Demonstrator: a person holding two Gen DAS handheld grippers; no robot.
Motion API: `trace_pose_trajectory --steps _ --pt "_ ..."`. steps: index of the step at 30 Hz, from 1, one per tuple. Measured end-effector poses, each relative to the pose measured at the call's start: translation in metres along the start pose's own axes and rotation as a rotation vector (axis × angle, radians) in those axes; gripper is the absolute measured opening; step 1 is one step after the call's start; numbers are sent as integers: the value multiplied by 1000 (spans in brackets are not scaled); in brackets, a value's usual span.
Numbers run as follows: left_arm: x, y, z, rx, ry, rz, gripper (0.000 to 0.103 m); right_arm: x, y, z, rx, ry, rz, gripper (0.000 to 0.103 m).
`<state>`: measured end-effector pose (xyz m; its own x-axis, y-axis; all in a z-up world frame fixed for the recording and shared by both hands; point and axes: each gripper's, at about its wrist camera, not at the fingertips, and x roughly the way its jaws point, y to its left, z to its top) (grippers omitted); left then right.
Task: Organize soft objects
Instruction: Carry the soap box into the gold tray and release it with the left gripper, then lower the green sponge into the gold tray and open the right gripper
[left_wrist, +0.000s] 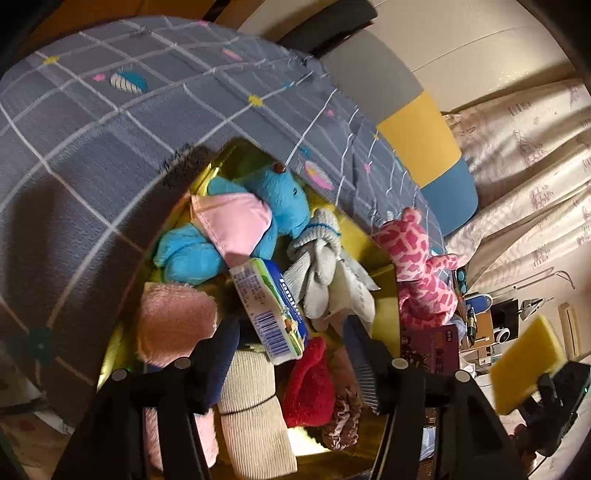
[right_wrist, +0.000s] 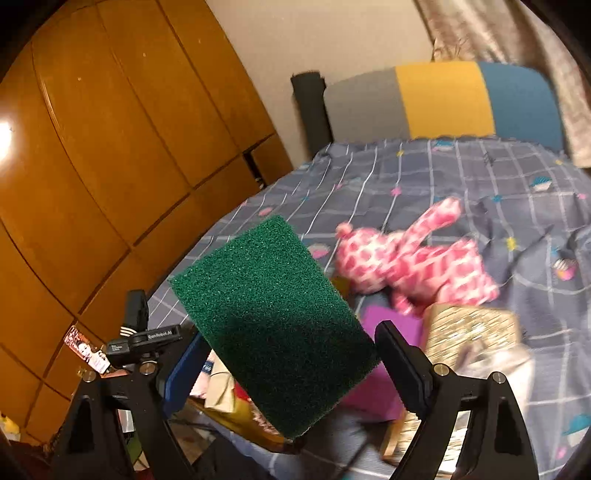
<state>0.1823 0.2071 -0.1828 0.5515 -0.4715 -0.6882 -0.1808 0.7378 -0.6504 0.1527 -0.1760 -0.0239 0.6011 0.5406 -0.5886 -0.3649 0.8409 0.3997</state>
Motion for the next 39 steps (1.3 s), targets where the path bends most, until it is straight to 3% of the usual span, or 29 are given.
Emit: trace_pose_trajectory --steps 7,13,17,20,26,32,39 --pt "-46 -30 -20 156 -146 63 59 58 21 -19 30 113 44 90" --pt "-63 -50 -38 292 -186 151 59 113 33 -34 95 214 52 91" --pt "-72 -53 -48 316 -210 196 59 135 52 -31 26 206 -28 91" --pt "-81 -51 -52 316 -222 218 59 161 58 -32 38 263 -77 91" --pt "-89 -57 -63 356 -256 337 59 208 65 -37 26 310 -126 92" --pt "-94 -61 -68 378 -294 385 59 218 71 -39 -88 287 -265 95" --pt "-91 -61 -69 362 -295 405 60 198 64 -44 -72 298 -247 97"
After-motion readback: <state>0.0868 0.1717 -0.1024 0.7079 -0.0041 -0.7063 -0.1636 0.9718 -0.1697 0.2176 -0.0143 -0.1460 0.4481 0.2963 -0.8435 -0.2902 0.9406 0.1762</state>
